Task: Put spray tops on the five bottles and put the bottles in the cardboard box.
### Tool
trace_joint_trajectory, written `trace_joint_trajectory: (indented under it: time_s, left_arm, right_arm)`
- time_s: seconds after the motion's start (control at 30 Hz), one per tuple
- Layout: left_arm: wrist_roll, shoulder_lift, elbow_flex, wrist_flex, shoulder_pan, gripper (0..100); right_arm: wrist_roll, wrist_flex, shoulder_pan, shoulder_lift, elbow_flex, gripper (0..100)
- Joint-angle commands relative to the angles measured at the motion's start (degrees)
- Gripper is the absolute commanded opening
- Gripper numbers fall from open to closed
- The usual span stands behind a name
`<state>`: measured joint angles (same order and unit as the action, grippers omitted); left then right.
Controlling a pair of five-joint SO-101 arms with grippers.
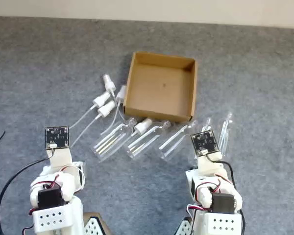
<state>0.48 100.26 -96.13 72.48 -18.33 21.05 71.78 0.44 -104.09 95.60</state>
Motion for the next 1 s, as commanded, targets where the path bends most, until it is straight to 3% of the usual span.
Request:
trace_joint_trajectory:
  time_s: [0.0,0.97]
  left_arm:
    - [0.44,0.04,-1.1,0.26,-0.48,17]
    - [0.35,0.04,-1.1,0.26,1.45,17]
  right_arm:
    - [0.7,0.22,0.48,-0.48,6.99,0.8]
    - [0.7,0.13,0.31,-0.48,7.16,0.8]
